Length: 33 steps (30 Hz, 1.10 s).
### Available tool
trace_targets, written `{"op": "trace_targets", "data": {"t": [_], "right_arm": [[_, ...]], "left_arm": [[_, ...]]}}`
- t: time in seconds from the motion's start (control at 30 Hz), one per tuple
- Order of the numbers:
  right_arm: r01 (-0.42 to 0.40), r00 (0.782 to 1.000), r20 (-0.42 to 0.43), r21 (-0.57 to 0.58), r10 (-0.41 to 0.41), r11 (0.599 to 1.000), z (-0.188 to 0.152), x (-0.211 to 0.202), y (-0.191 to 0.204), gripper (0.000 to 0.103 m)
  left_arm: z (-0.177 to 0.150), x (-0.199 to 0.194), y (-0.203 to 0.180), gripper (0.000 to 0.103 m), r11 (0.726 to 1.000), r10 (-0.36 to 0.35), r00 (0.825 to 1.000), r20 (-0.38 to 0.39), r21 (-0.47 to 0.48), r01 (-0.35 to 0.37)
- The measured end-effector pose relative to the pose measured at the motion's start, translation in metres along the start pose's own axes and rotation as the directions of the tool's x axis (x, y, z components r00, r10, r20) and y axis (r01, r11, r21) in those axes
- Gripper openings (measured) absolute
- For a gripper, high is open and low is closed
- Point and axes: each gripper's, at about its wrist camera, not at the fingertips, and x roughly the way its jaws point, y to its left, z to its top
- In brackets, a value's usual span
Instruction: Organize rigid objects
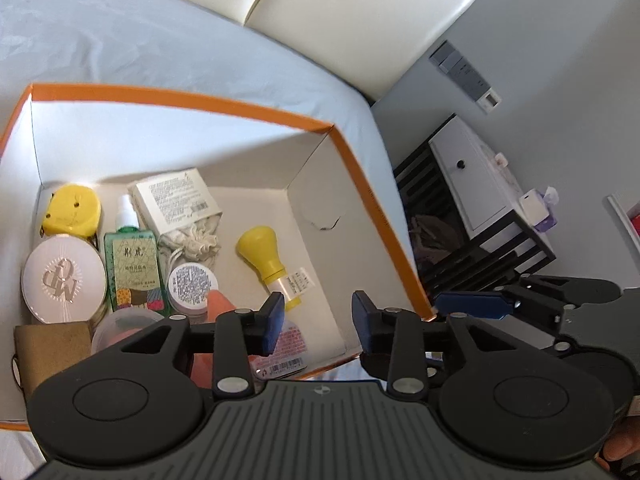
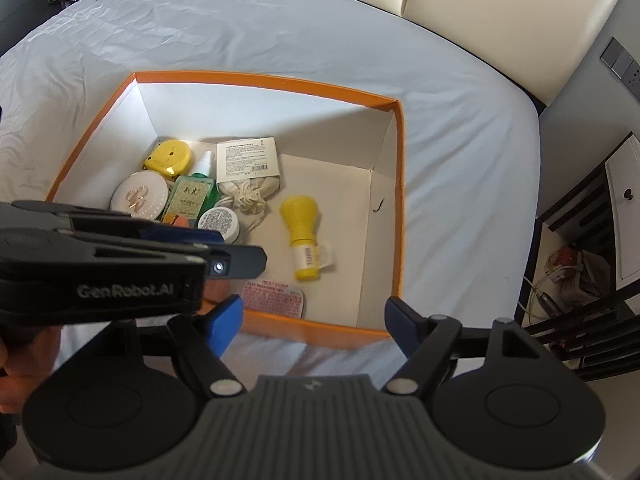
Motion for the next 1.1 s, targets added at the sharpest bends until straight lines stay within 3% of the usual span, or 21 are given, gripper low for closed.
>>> {"op": "trace_targets", "data": {"t": [0.13,0.27,0.33,0.5,0.63,0.8,0.93,1.03,1.1], "right_arm": [[-0.005,0.999,0.043,0.002,0.005,1.000,-0.007,-0.012,0.002,0.077],[-0.012,0.989,0.150,0.024,0.008,1.000,-0.013,-0.033,0.002,0.077],[-0.012,0.973,0.232,0.032,0.005,0.999,-0.018,-0.047,0.003,0.078],[-0.002,0.893,0.449,0.061,-0.025,0.998,-0.040,-0.077,0.008,0.081],[-0.012,0.815,0.577,0.098,-0.047,0.995,-0.061,-0.090,0.016,0.087],[0.008,0.728,0.676,0.156,-0.113,0.988,-0.089,-0.092,0.028,0.091],[0.029,0.675,0.714,0.231,-0.189,0.973,-0.117,-0.081,0.037,0.095],[0.064,0.658,0.713,0.266,-0.241,0.962,-0.142,-0.068,0.041,0.096],[0.094,0.663,0.703,0.262,-0.257,0.961,-0.155,-0.057,0.040,0.097]], "left_arm": [[-0.004,-0.030,-0.012,0.041,0.998,0.005,0.989,0.150,0.065,-0.015],[-0.010,-0.063,-0.030,0.042,0.982,0.048,0.947,0.318,0.160,-0.104],[-0.015,-0.077,-0.039,0.042,0.966,0.081,0.921,0.381,0.196,-0.166],[-0.023,-0.111,-0.062,0.045,0.917,0.138,0.842,0.521,0.255,-0.307],[-0.031,-0.136,-0.072,0.051,0.890,0.161,0.795,0.584,0.263,-0.373],[-0.059,-0.149,-0.068,0.058,0.803,0.285,0.730,0.621,0.263,-0.536],[-0.089,-0.143,-0.053,0.058,0.805,0.362,0.719,0.594,0.190,-0.562],[-0.108,-0.129,-0.043,0.058,0.827,0.398,0.721,0.567,0.119,-0.550],[-0.115,-0.118,-0.040,0.066,0.833,0.418,0.729,0.542,0.092,-0.545]]}}
